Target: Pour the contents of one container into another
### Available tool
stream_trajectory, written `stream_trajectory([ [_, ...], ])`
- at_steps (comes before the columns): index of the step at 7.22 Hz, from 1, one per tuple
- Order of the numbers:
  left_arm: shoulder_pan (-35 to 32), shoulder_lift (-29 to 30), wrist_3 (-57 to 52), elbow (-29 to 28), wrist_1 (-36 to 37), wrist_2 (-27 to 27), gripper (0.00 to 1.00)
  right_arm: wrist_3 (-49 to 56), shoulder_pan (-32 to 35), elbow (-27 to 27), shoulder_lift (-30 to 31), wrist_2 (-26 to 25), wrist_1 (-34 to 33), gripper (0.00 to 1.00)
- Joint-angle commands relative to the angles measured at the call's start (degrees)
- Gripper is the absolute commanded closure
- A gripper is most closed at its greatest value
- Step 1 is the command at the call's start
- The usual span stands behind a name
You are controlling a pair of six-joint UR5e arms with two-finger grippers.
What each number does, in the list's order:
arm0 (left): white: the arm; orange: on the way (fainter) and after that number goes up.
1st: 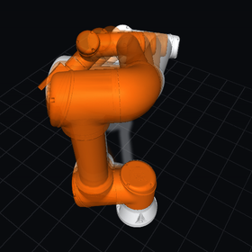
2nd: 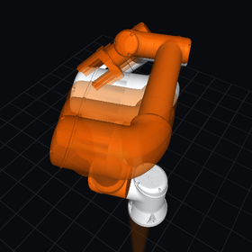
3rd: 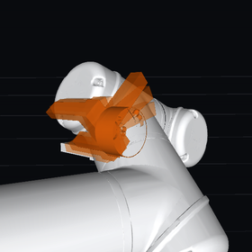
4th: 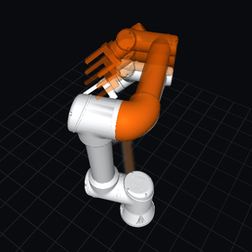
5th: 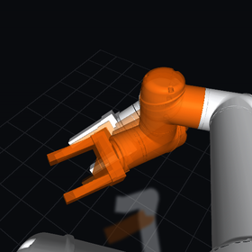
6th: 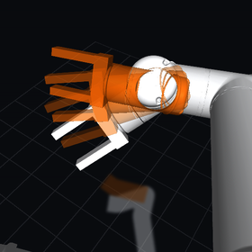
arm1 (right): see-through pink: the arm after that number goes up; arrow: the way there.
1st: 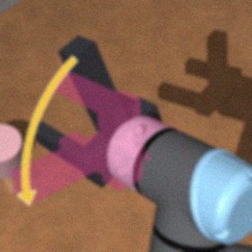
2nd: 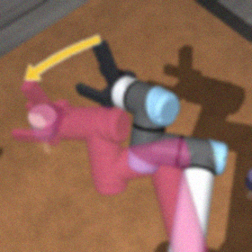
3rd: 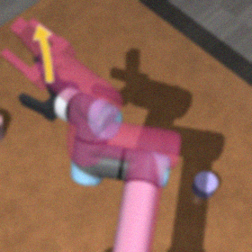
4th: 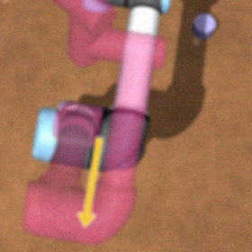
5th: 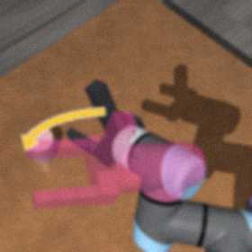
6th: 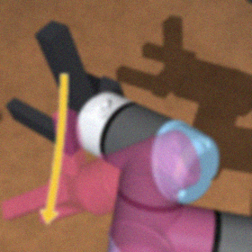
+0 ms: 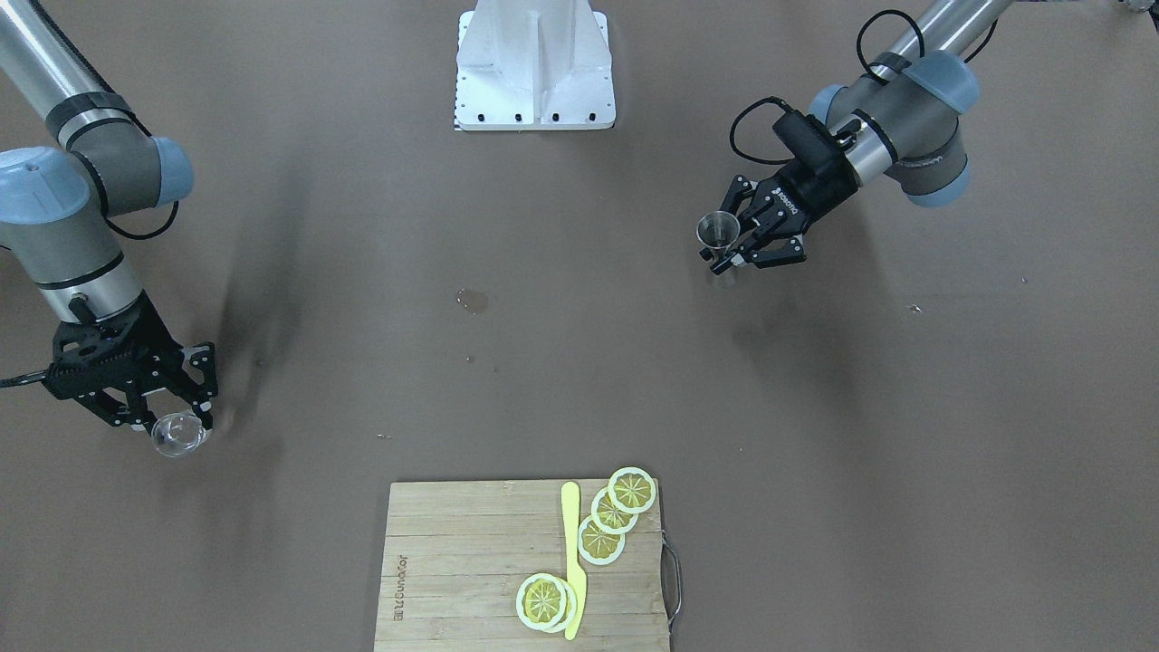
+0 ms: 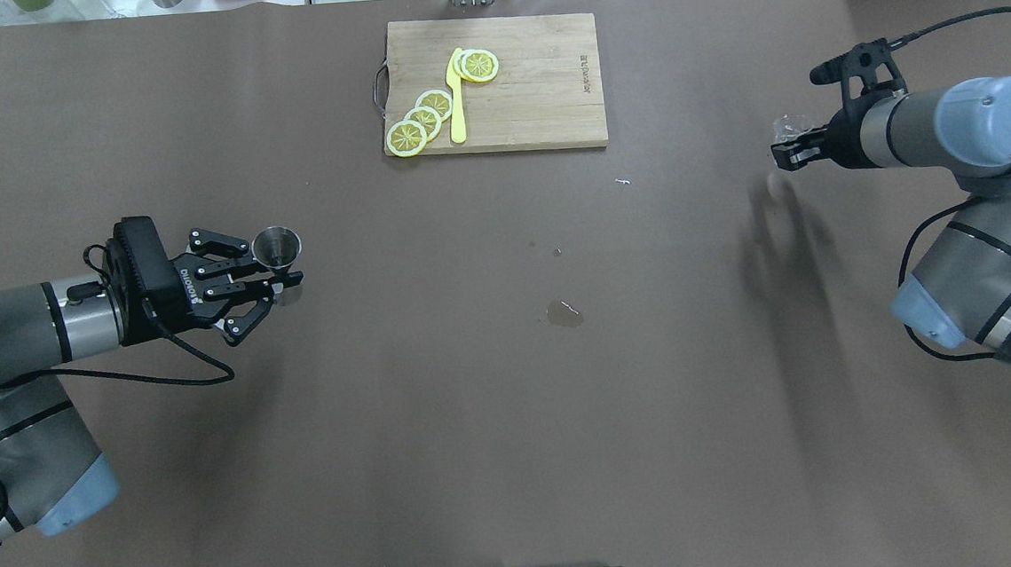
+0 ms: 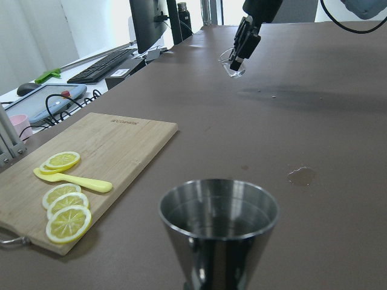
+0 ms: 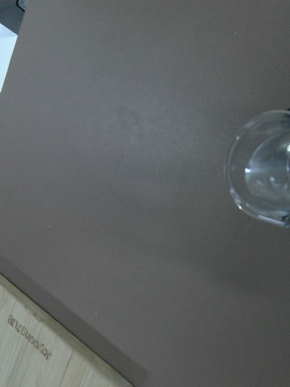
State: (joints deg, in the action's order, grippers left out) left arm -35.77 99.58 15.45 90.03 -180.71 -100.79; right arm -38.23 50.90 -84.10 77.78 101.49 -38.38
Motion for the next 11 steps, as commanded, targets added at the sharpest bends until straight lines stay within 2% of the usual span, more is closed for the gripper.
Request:
stream_trajectory([
  [1, -0.27, -2.72, 3.95, -0.73, -3.75, 4.95, 1.0, 0.61, 2.01, 2.89, 2.37, 0.64, 9.71, 1.0],
  [4, 2.87, -2.82, 8.7, -0.74, -3.77, 14.97, 1.0, 1.05, 2.54, 4.29, 4.74, 0.11, 17.0, 1.0],
  [6, 6.65, -2.2, 11.69, -0.12, -3.16, 24.89, 1.0, 1.93, 2.54, 7.88, 5.19, -2.25, 23.4, 1.0],
  [8, 11.66, -2.2, 16.87, 0.05, -1.85, 38.23, 1.0, 2.11, 2.28, 10.09, 5.45, -3.66, 27.3, 1.0],
  [10, 15.62, -2.02, 20.93, 1.62, 2.71, 52.29, 1.0, 2.02, 1.84, 10.79, 5.89, -6.73, 31.41, 1.0],
  [11, 16.77, -2.46, 21.02, 3.03, 4.48, 56.62, 1.0, 1.93, 1.75, 11.15, 6.41, -6.92, 33.18, 1.0],
])
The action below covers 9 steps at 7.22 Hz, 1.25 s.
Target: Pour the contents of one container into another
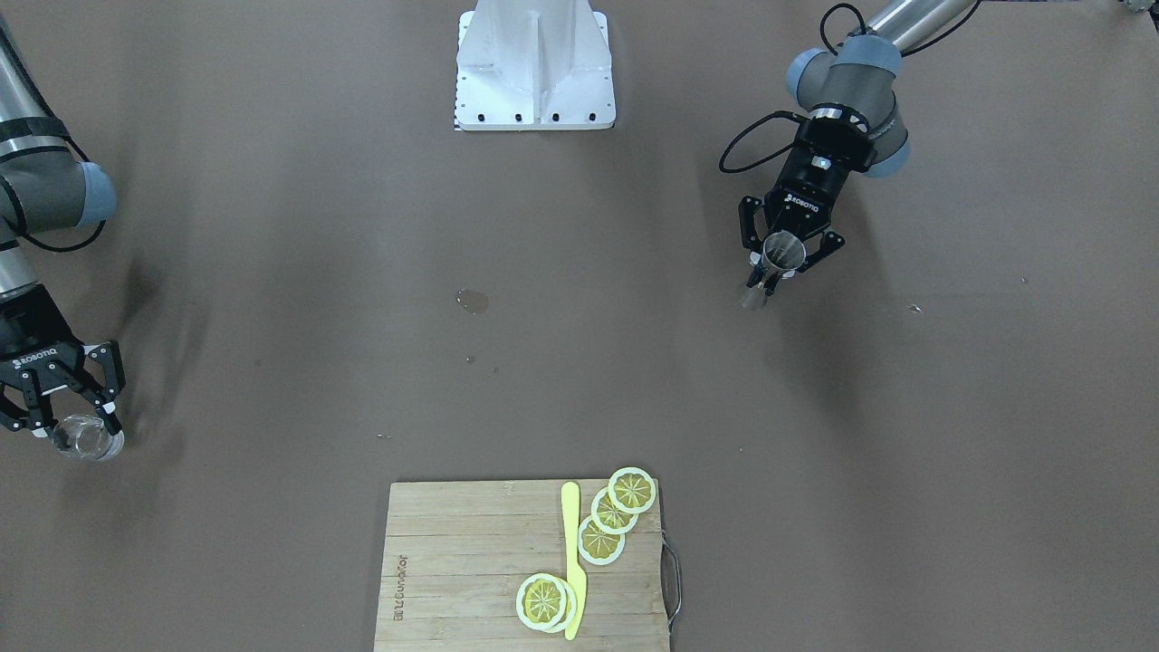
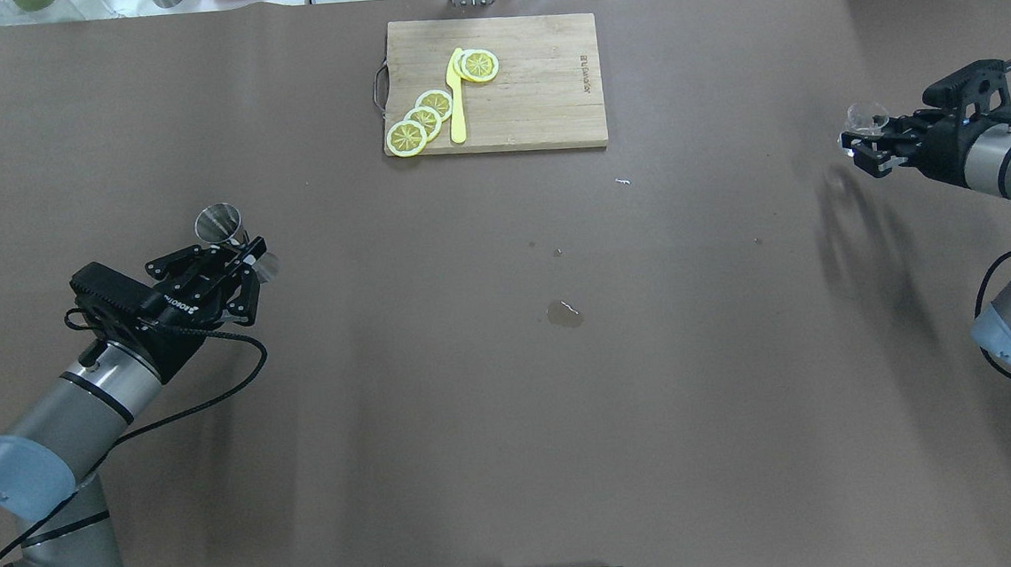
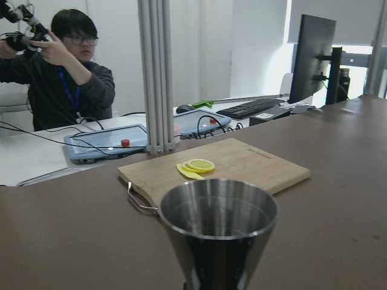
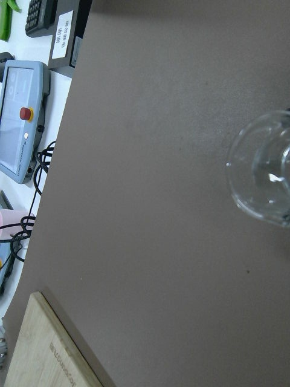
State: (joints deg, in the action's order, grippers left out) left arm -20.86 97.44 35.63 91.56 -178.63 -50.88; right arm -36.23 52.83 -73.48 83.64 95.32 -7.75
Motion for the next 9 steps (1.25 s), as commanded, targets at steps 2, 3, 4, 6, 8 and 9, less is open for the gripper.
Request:
stream_trajectory([
  [2, 4.07, -0.76, 2.43, 1.51, 4.59, 14.64, 1.0, -0.07, -2.72, 2.8, 0.82, -3.9, 7.19, 1.0],
  [3, 4.95, -0.94, 2.43, 1.51, 6.18, 17.45, 1.0, -0.42, -4.65, 4.12, 0.47, -5.82, 10.18, 1.0],
  [4, 5.91, -1.11, 3.47, 1.34, 6.19, 18.26, 1.0, -0.77, -6.06, 4.4, 0.04, -7.58, 10.3, 1.0],
  [6, 6.71, -3.04, 8.64, 1.08, 6.02, 18.18, 1.0, -1.12, -6.51, 4.31, -0.23, -7.69, 10.3, 1.0],
  [8, 8.03, -4.01, 12.61, -0.06, 6.1, 18.18, 1.0, -2.09, -7.3, 4.31, -0.75, -8.13, 10.39, 1.0],
  [9, 8.2, -4.01, 13.67, -0.5, 6.1, 18.18, 1.0, -3.05, -7.74, 4.31, -1.02, -8.65, 10.39, 1.0],
])
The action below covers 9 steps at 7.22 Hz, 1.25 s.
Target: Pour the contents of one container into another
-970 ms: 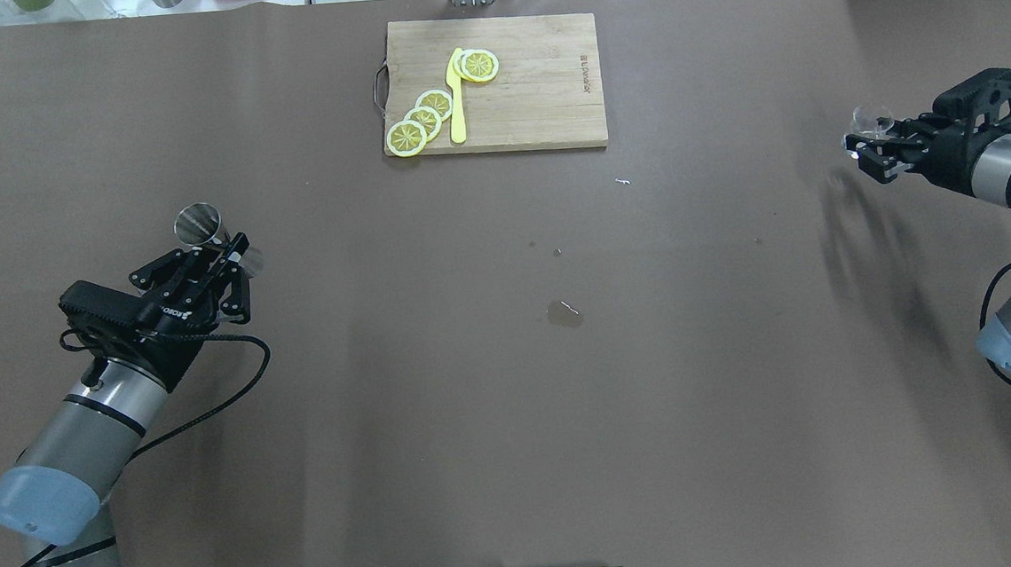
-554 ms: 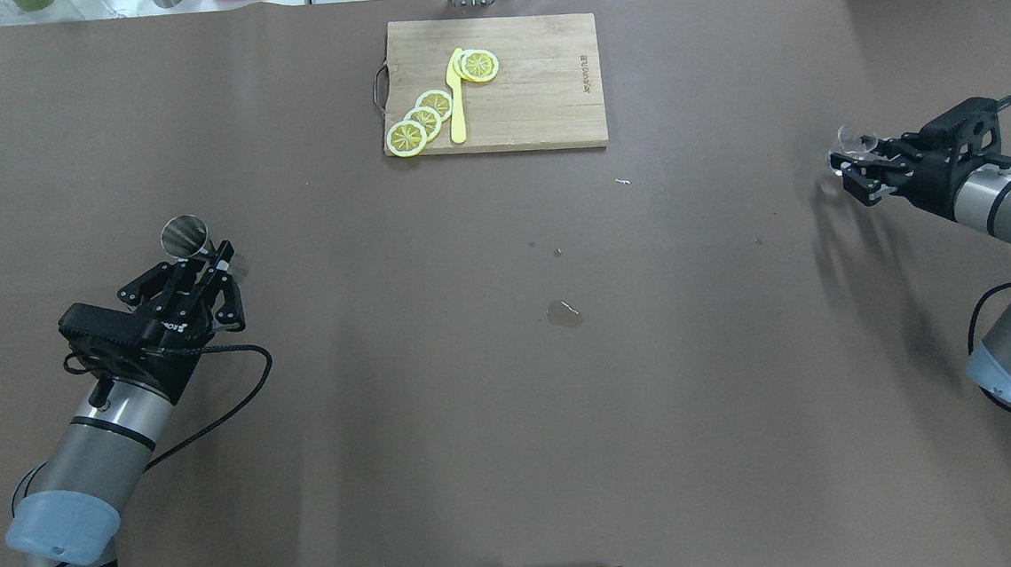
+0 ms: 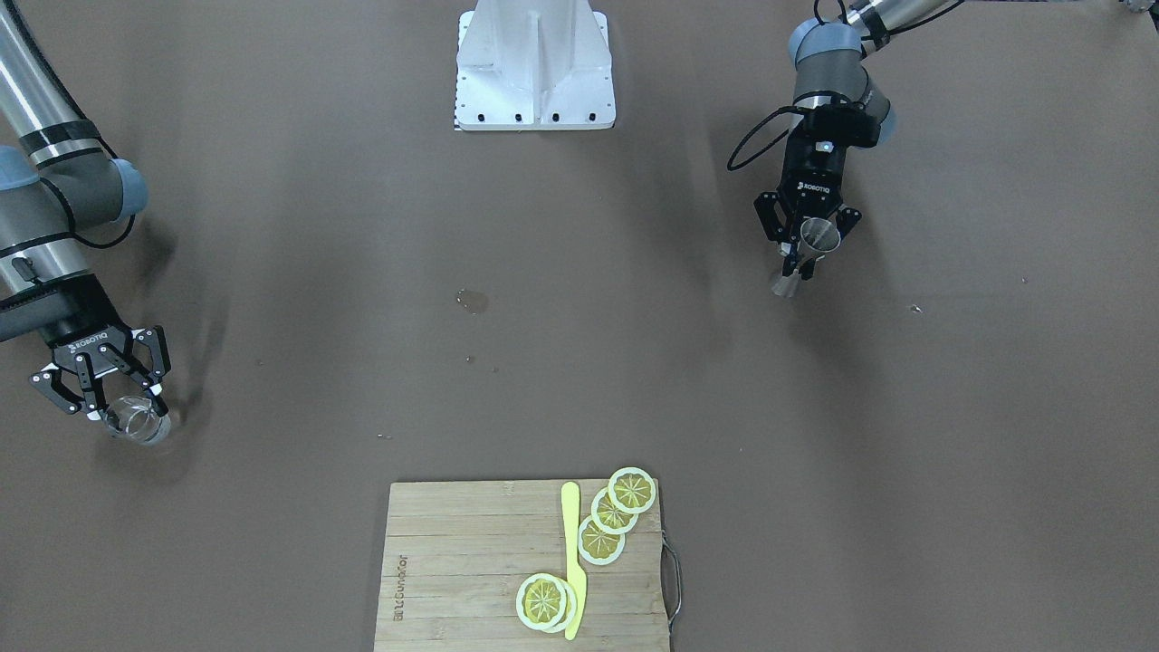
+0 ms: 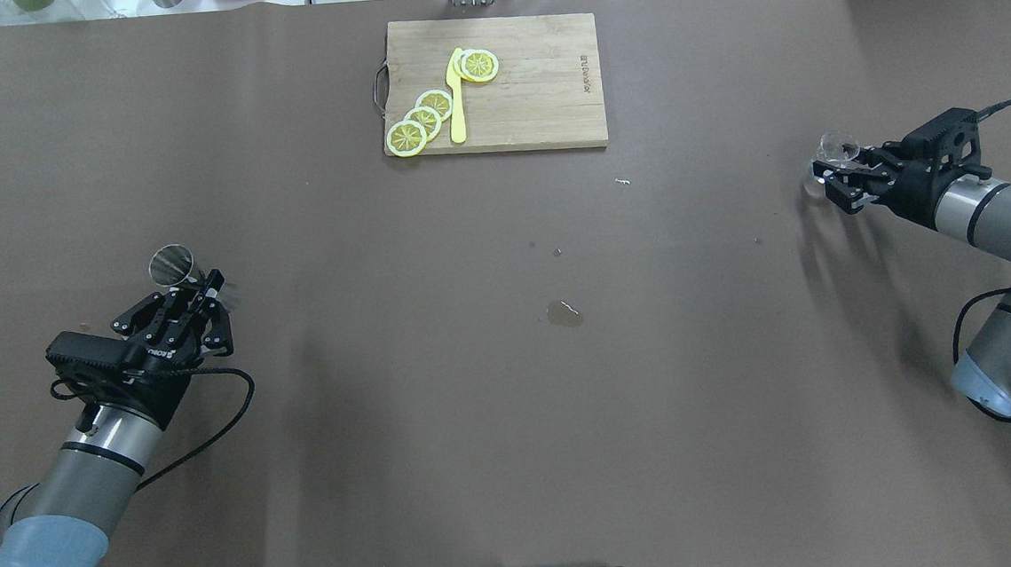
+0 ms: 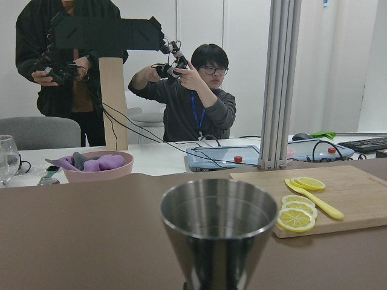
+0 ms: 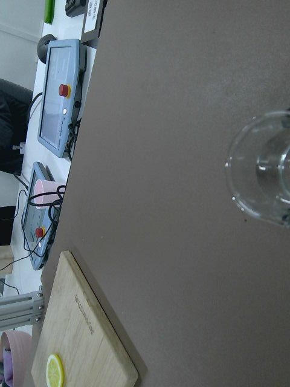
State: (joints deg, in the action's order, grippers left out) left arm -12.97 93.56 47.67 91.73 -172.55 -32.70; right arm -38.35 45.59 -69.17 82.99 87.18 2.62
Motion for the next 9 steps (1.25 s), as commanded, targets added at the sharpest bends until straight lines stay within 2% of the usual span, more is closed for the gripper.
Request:
stream_trajectory([
  [1, 0.32, -0.13, 1.81, -0.94, 0.02, 0.0, 1.0, -1.11, -0.85, 0.0, -0.55, -0.61, 0.02, 1.0],
  [8, 0.67, 0.93, 3.12, -4.98, 1.61, 0.09, 1.0, -1.55, -2.35, 0.0, -0.46, -0.61, 0.45, 1.0],
  [9, 0.75, 1.27, 3.56, -5.59, 1.95, 0.18, 1.0, -1.55, -2.69, 0.0, -0.38, -0.61, 0.45, 0.91],
])
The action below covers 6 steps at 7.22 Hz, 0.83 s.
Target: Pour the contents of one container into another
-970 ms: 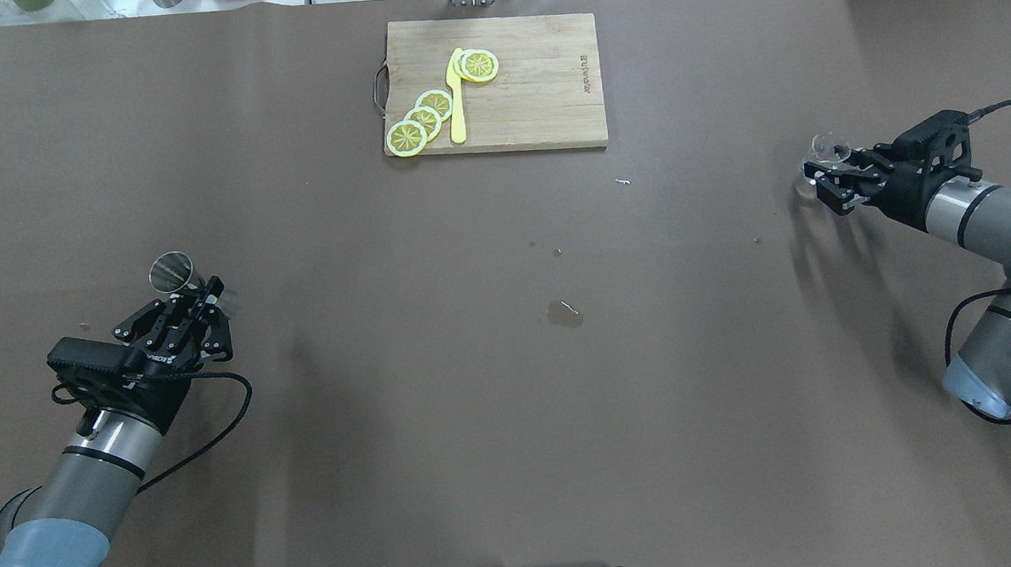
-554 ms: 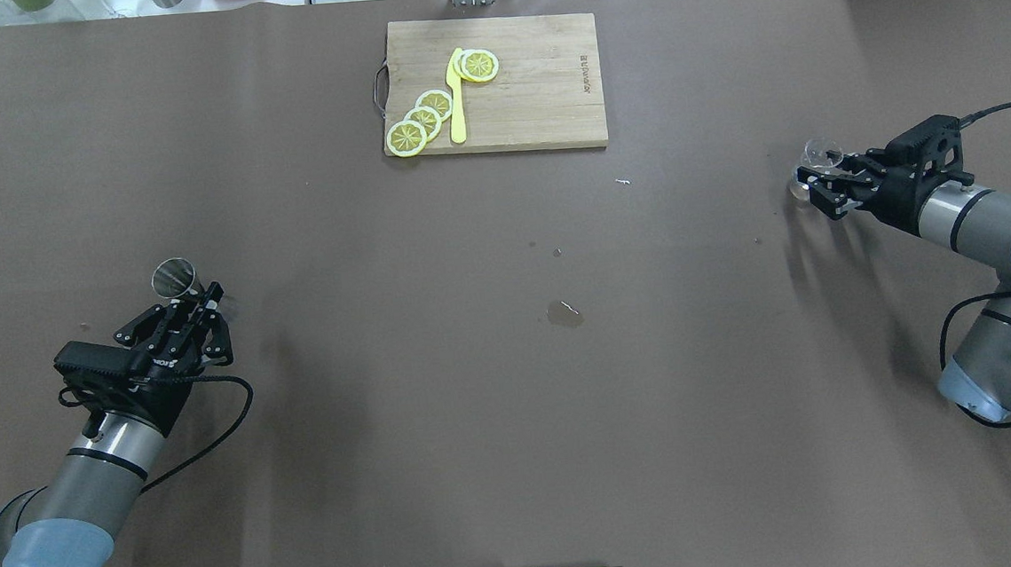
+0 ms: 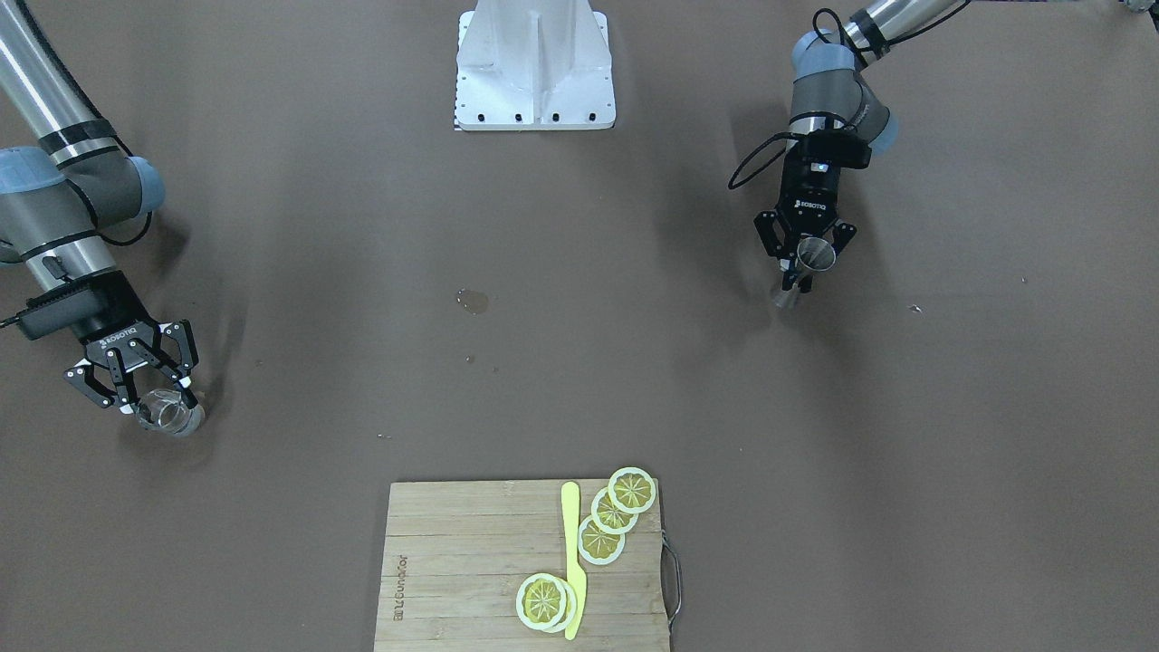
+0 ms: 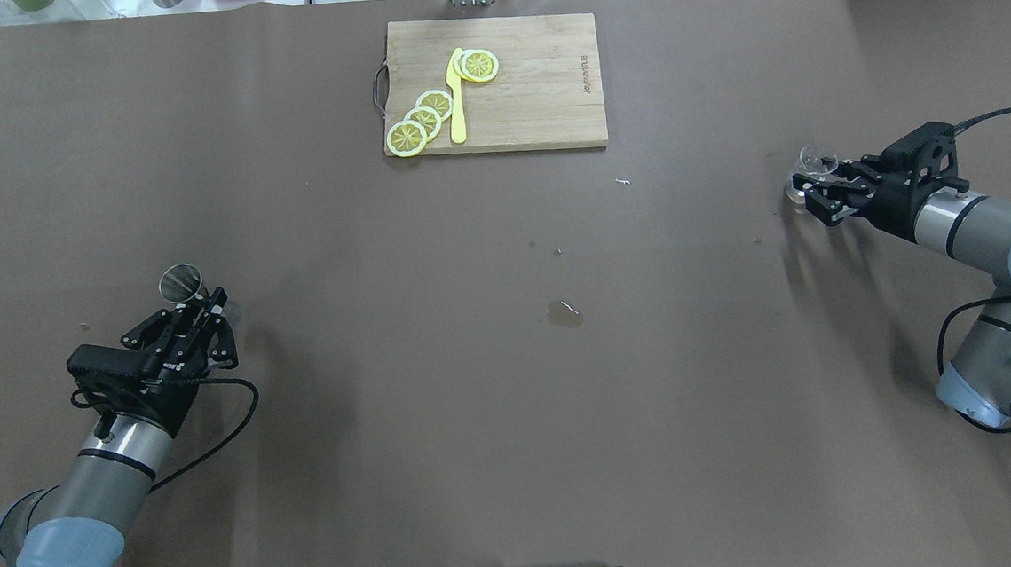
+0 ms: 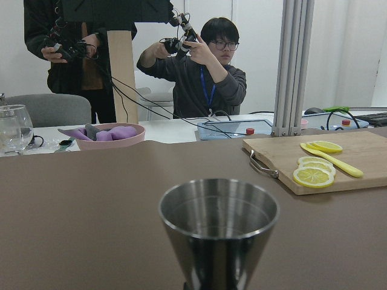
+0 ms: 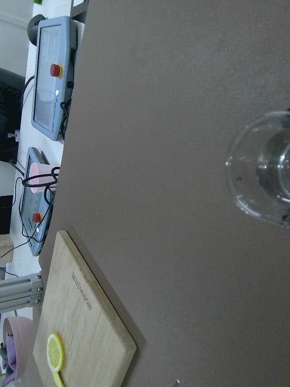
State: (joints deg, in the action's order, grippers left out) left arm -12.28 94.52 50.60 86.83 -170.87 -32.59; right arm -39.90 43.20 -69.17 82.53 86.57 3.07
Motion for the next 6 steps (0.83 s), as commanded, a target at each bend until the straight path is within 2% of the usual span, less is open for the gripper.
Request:
stream_trajectory([
  [1, 0.06, 0.4, 0.73, -1.21, 0.28, 0.07, 1.0, 0.0, -0.48, 0.0, 0.09, 0.0, 0.01, 0.7],
  [2, 0.06, 0.4, 0.73, -1.31, 0.28, 0.07, 1.0, 0.0, -0.66, 0.0, 0.0, 0.0, 0.01, 0.61],
  [3, 0.15, 0.4, 0.73, -1.31, 0.36, 0.07, 1.0, -0.18, -0.66, -0.17, 0.09, 0.0, 0.09, 0.01],
  [6, 0.15, 0.49, 0.73, -1.57, 0.8, 0.07, 1.0, -0.53, 0.4, -1.05, 0.62, 0.18, 0.53, 0.0],
])
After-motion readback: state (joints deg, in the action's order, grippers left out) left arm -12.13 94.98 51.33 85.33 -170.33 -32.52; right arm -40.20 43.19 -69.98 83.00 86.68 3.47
